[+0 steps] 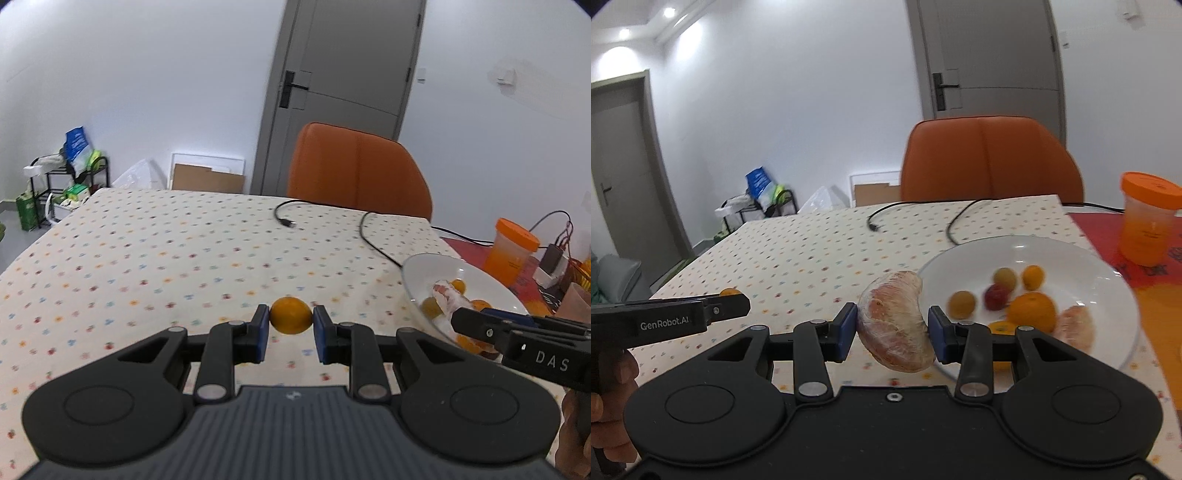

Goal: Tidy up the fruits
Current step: 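Carry the tangerine and pomelo segment into the white bowl and open both tools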

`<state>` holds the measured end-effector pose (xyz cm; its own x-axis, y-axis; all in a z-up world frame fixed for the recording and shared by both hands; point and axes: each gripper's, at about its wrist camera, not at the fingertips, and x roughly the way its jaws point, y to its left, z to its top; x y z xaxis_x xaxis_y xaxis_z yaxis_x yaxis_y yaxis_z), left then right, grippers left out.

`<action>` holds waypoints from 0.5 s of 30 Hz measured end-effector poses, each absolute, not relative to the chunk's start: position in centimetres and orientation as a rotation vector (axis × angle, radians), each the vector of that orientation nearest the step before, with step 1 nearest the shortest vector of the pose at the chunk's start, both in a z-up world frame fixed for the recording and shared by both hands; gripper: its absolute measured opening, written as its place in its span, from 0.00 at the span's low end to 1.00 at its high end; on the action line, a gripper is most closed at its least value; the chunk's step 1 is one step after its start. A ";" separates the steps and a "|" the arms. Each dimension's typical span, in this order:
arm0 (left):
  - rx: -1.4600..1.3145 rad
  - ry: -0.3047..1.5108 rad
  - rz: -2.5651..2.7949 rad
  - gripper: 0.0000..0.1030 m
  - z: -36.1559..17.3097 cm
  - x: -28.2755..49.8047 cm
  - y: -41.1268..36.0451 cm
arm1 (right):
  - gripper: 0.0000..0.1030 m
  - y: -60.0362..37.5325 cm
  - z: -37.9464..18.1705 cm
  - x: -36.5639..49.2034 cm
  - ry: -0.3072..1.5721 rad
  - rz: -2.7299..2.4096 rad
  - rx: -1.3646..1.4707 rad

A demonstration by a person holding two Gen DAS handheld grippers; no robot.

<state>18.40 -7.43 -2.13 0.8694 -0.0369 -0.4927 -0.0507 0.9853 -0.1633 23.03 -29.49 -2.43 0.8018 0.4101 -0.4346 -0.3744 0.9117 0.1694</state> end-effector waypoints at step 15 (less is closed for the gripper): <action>-0.097 0.519 -0.082 0.23 -1.6 20.3 -13.4 | 0.38 -35.8 -2.9 23.6 0.448 0.312 0.142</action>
<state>20.30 -13.45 -1.59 0.8652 -0.1031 -0.4907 0.0541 0.9921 -0.1130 23.60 -35.78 -2.91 0.8547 0.3268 -0.4033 -0.2648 0.9427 0.2027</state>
